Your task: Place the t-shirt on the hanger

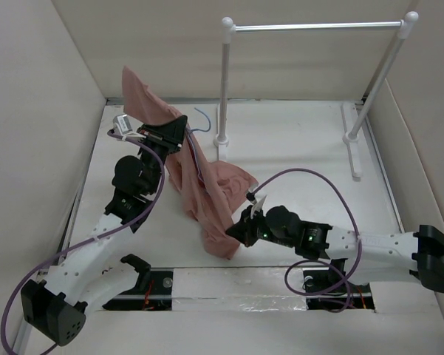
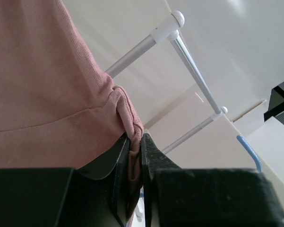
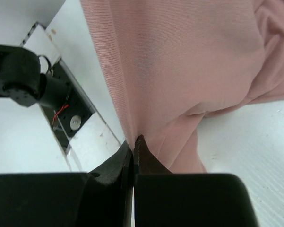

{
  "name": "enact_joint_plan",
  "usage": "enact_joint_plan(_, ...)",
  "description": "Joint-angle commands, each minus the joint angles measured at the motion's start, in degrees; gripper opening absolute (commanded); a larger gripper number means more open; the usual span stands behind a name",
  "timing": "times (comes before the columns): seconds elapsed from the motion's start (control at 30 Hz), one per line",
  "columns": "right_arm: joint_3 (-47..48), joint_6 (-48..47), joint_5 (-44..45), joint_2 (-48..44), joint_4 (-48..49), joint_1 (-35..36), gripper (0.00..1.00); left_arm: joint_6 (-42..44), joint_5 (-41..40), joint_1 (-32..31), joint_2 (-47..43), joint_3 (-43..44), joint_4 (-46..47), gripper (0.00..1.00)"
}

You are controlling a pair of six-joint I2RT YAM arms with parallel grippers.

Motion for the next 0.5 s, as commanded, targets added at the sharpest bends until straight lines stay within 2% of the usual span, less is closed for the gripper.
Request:
enact_joint_plan(0.0, 1.0, 0.7, -9.0, 1.6, -10.0, 1.8, 0.00, 0.9, -4.0, 1.0, -0.4, 5.9, 11.8, 0.00)
enact_joint_plan(0.1, 1.6, 1.1, -12.5, 1.8, -11.9, 2.3, 0.00, 1.4, -7.1, 1.0, 0.4, 7.4, 12.0, 0.00)
enact_joint_plan(0.23, 0.6, 2.2, -14.0, 1.6, -14.6, 2.9, 0.00, -0.8, -4.7, 3.6, 1.2, 9.2, 12.1, 0.00)
enact_joint_plan(0.4, 1.4, 2.2, -21.6, -2.3, -17.3, 2.9, 0.00, 4.6, -6.3, 4.3, 1.4, 8.7, 14.0, 0.00)
enact_joint_plan(0.47, 4.1, 1.5, -21.4, -5.0, -22.4, 3.5, 0.00, 5.3, -6.1, 4.3, 1.8, 8.6, 14.3, 0.00)
